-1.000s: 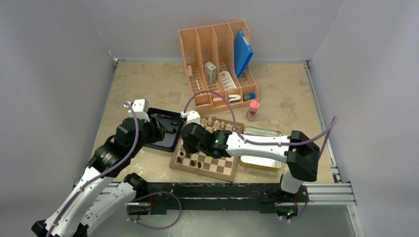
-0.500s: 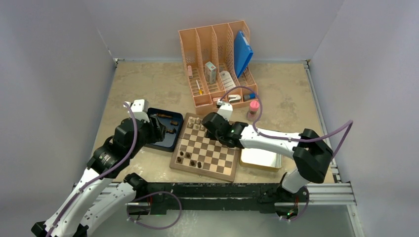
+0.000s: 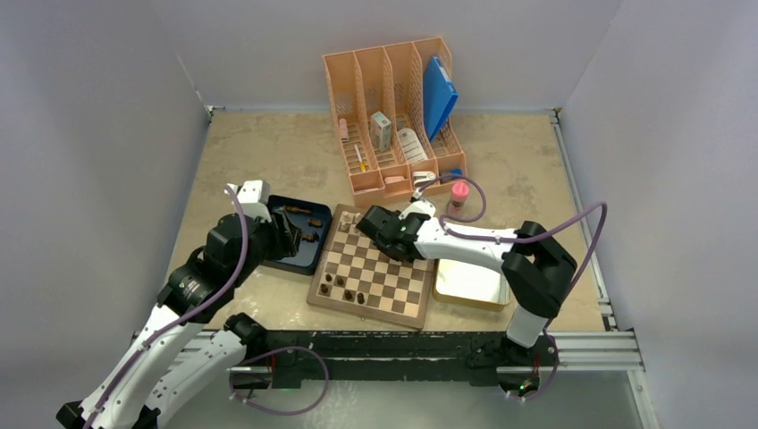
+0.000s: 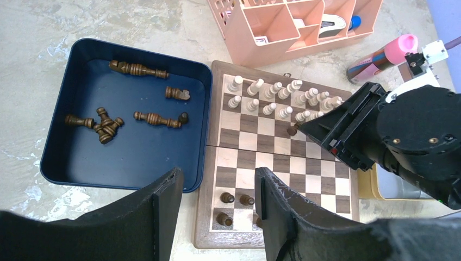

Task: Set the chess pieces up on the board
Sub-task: Pick up the chess piece from the chessboard.

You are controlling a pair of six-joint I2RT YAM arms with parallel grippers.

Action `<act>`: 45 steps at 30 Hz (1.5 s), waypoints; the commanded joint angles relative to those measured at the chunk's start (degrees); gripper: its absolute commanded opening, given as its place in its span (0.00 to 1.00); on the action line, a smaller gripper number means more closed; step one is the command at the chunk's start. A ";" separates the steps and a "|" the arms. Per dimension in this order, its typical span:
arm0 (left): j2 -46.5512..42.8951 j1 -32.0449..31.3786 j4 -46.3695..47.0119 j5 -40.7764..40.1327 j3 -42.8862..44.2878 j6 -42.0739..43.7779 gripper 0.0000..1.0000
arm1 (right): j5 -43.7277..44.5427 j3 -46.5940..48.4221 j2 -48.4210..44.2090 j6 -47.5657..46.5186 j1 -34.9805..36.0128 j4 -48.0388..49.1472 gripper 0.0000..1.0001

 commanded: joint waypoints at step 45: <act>-2.32 -0.13 3.18 1.76 0.82 2.02 0.51 | 2.55 6.61 1.91 18.17 0.14 -10.40 0.40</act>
